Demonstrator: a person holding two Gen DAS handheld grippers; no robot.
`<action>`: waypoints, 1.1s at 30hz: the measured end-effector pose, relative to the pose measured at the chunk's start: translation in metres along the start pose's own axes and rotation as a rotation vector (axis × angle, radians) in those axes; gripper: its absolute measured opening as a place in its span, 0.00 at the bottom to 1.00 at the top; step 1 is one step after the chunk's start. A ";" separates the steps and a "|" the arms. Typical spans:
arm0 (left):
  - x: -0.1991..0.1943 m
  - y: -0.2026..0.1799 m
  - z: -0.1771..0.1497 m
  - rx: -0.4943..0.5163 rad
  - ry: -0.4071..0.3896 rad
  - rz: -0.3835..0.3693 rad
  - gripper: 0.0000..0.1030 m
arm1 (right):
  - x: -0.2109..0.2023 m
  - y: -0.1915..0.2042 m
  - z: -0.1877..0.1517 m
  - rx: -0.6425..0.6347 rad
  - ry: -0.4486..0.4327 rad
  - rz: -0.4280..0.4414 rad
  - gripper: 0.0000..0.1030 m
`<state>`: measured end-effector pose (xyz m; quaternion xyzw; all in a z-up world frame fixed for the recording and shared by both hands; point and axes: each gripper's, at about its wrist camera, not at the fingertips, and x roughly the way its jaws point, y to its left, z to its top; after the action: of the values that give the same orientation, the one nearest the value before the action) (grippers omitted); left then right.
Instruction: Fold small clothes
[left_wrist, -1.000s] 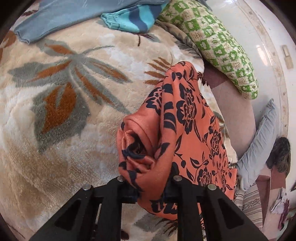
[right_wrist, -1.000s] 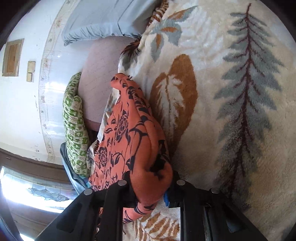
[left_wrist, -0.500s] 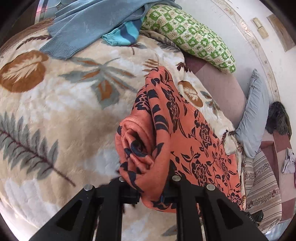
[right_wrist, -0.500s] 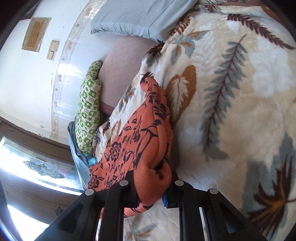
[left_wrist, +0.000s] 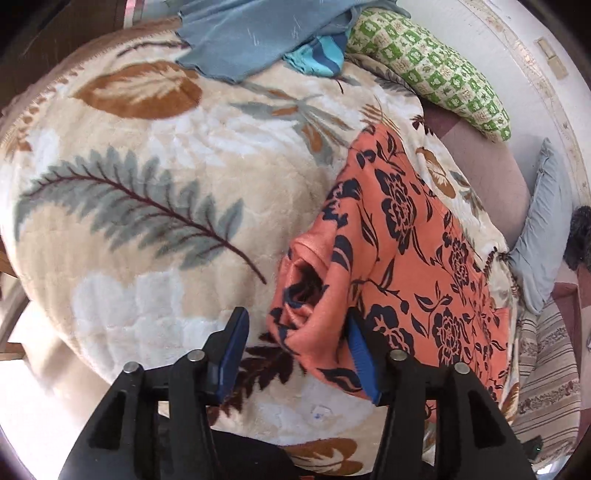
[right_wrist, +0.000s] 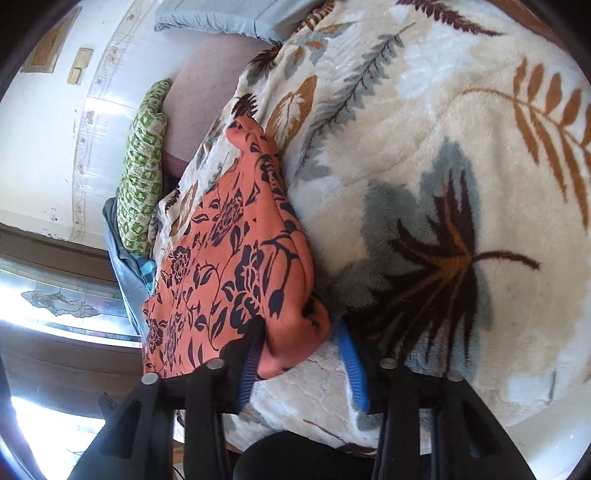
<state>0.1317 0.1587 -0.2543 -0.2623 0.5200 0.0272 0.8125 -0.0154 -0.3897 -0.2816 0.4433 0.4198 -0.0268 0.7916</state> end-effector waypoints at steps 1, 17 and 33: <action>-0.011 -0.002 0.000 0.023 -0.038 0.031 0.56 | -0.010 0.005 0.000 -0.029 -0.029 -0.023 0.57; 0.042 -0.077 -0.027 0.497 -0.055 0.274 0.77 | 0.045 0.046 -0.016 -0.096 0.034 0.004 0.57; 0.049 -0.079 -0.032 0.541 -0.117 0.286 0.89 | 0.053 0.006 -0.006 -0.066 0.113 0.044 0.03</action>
<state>0.1524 0.0646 -0.2750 0.0413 0.4923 0.0169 0.8693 0.0174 -0.3645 -0.3158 0.4267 0.4545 0.0295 0.7814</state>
